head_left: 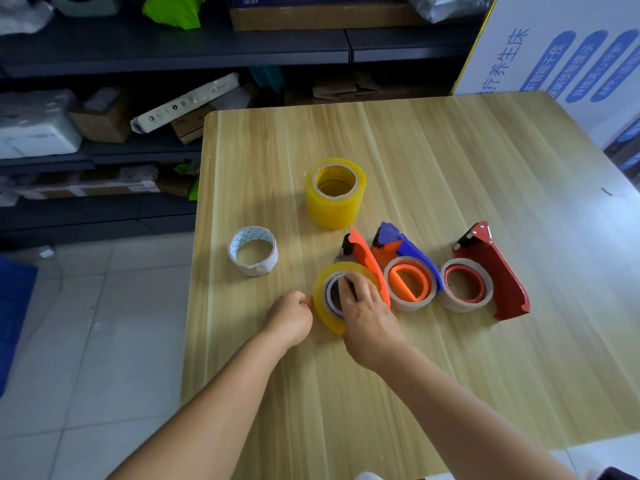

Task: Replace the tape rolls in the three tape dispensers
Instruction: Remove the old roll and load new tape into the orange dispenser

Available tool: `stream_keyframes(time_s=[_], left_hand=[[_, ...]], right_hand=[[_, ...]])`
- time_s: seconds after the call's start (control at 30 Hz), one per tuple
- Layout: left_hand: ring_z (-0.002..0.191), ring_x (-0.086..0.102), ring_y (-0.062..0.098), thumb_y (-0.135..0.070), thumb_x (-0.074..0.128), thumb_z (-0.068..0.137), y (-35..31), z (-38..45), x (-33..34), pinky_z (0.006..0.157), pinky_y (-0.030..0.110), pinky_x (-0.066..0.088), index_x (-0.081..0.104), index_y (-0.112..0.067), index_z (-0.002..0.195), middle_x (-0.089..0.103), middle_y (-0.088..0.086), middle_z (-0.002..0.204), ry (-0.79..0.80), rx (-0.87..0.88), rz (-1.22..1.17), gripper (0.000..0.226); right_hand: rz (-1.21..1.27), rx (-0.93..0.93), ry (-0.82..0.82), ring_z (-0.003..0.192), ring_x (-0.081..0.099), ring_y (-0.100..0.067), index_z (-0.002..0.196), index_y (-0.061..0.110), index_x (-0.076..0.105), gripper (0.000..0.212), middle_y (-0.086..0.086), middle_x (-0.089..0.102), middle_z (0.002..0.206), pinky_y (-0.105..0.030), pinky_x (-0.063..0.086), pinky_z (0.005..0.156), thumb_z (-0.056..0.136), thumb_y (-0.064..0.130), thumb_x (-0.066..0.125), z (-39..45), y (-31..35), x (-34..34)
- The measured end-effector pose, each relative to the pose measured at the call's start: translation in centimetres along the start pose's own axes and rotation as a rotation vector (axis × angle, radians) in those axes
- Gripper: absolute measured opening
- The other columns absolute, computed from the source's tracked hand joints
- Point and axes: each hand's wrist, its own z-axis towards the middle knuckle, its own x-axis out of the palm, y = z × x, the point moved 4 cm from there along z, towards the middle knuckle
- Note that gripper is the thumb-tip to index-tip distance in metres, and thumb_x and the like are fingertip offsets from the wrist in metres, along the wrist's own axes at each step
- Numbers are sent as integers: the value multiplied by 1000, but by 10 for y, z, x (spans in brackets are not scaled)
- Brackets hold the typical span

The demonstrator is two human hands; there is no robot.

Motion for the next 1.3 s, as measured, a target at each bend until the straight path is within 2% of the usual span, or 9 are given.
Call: stream_keyframes(time_s=[0.1, 0.2, 0.33, 0.63, 0.77, 0.9, 1.0, 1.13, 1.3], left_hand=[[95, 59, 18, -11, 31, 93, 4, 0, 4, 75, 26, 45, 61, -21, 118, 64, 1, 113, 18, 9, -60, 40], [86, 59, 16, -14, 35, 96, 5, -1, 5, 62, 23, 43, 62, -23, 115, 65, -1, 106, 0, 24, -73, 34], [89, 60, 19, -15, 39, 96, 5, -5, 5, 62, 24, 43, 62, -22, 112, 66, 0, 104, -11, 66, -65, 29], [95, 60, 17, -17, 69, 81, -9, -14, -8, 86, 31, 48, 57, -21, 97, 63, -6, 99, -139, 282, -244, 20], [99, 56, 10, -23, 76, 75, -18, -21, -17, 87, 25, 45, 54, -31, 92, 60, -12, 100, -113, 403, -290, 29], [100, 57, 10, -22, 79, 73, -24, -26, -23, 88, 25, 46, 60, -27, 96, 63, -5, 108, -49, 457, -319, 31], [88, 58, 11, -21, 79, 74, -26, -29, -26, 83, 24, 48, 64, -23, 86, 65, -1, 98, -44, 453, -333, 19], [85, 60, 12, -22, 77, 76, -27, -32, -25, 81, 26, 49, 66, -24, 76, 66, 0, 91, -40, 457, -300, 12], [89, 62, 13, -26, 66, 86, -34, -34, -22, 76, 19, 46, 68, -20, 81, 67, 3, 98, -125, 507, -232, 8]], right_hand=[[-4, 9, -57, 138, 18, -25, 142, 11, 32, 66, -7, 22, 147, -32, 23, 113, 82, 11, 58, -4, -5, 1], [-35, 2, -101, 123, 36, -25, 134, 18, 40, 53, -3, 45, 130, -35, 28, 106, 86, 27, 59, -3, 0, 2], [-18, 7, -84, 106, 50, -22, 121, 20, 46, 33, 0, 62, 110, -32, 32, 96, 89, 23, 55, 0, 7, 6], [340, 46, -103, 113, 47, -21, 127, 9, 49, 40, -4, 57, 118, -28, 35, 92, 88, 12, 54, -9, -4, -20], [568, 32, -76, 80, 52, -23, 101, 7, 57, 19, -7, 57, 88, -34, 40, 66, 82, 3, 55, -20, -10, -35], [831, 124, 31, 93, 56, -22, 113, 20, 58, 30, -7, 60, 104, -29, 46, 75, 87, 5, 54, -31, -16, -37], [951, 163, 80, 97, 54, -22, 112, 20, 59, 33, -8, 59, 107, -31, 44, 79, 83, 6, 56, -37, -17, -37], [997, 221, 92, 86, 49, -22, 105, 12, 60, 46, -10, 55, 96, -36, 39, 75, 61, 20, 49, -40, -17, -38], [1063, 282, 36, 81, 49, -16, 103, 12, 62, 47, -5, 54, 88, -30, 38, 68, 61, 22, 44, -37, -23, -36]])
